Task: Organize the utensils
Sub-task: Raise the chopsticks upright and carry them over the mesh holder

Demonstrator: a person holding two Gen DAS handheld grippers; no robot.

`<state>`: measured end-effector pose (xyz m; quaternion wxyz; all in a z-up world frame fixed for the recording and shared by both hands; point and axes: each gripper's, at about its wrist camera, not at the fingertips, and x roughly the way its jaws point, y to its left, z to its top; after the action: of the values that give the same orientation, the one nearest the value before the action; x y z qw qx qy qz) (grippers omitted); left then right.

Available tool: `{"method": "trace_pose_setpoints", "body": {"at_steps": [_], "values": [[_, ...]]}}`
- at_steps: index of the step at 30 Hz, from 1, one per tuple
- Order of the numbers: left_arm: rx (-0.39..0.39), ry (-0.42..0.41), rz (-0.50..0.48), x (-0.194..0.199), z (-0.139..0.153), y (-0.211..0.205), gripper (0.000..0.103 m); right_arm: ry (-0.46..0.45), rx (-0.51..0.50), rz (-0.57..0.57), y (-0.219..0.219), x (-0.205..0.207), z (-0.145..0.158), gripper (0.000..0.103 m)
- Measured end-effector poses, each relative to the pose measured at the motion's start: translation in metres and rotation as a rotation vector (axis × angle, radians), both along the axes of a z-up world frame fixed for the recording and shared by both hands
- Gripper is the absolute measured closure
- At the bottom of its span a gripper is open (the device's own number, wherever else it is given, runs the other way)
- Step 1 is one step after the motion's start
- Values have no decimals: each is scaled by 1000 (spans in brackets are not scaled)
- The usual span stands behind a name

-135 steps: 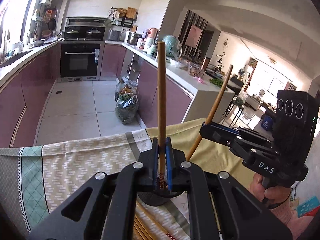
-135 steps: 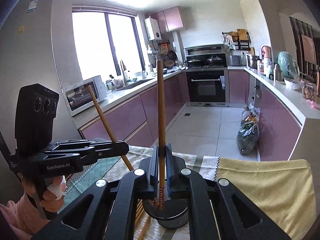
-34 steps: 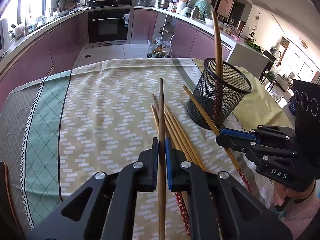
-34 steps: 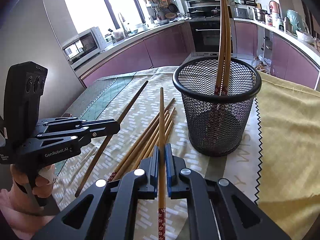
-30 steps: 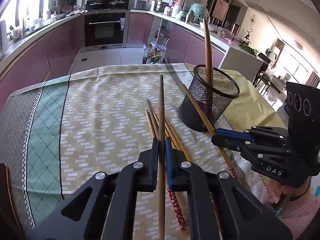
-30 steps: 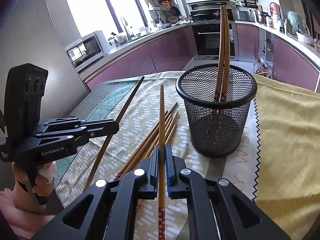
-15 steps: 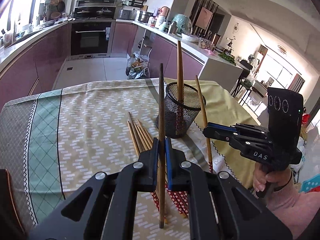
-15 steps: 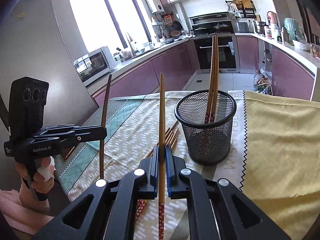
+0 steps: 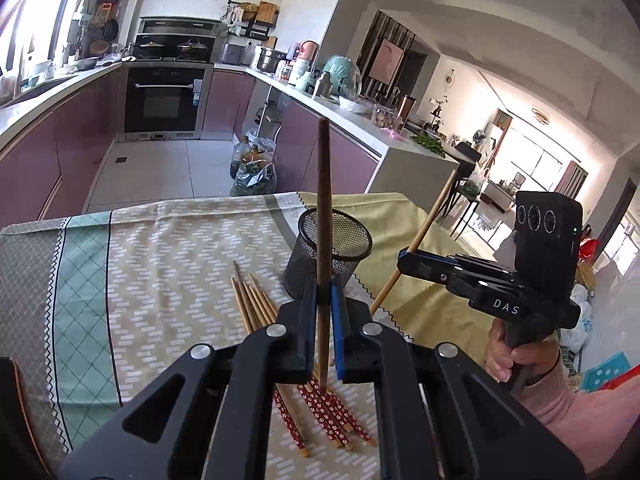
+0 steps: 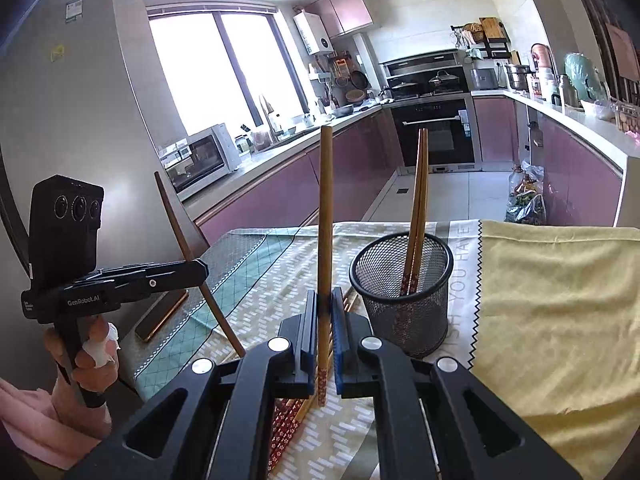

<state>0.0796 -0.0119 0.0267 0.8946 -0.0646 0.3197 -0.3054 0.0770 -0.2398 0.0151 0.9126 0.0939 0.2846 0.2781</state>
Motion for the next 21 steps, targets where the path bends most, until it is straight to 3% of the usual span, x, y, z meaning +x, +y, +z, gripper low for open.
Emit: {"method": "trace_pose_setpoints", "body": {"at_steps": [21], "values": [[-77,-178,38,48,86,-36,96,-207,-18,-90,-30,19,79,97]]}}
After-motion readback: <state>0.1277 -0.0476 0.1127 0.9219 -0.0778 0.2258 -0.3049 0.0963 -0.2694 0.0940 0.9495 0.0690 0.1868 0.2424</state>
